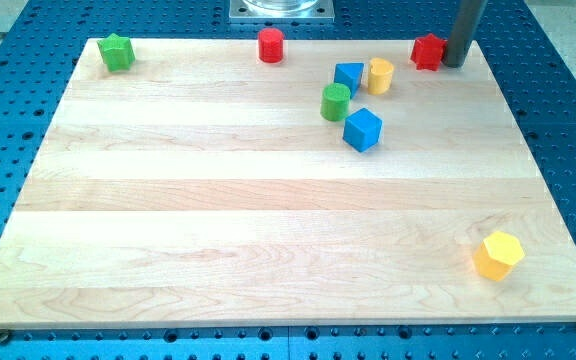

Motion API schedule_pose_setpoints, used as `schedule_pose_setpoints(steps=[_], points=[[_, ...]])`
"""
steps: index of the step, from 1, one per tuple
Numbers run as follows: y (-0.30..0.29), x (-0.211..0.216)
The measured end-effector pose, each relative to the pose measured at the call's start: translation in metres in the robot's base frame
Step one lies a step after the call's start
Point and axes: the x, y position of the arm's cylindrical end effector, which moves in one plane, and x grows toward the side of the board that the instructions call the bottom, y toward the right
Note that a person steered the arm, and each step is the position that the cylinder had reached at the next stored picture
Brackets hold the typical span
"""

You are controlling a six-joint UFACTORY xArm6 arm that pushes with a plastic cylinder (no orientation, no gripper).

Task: Push the heart into the triangle

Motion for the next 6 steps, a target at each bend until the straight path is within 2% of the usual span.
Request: schedule_pose_setpoints(steps=[1,3,6], points=[[0.003,0.002],[0.0,0.035],[-0.039,0.035]])
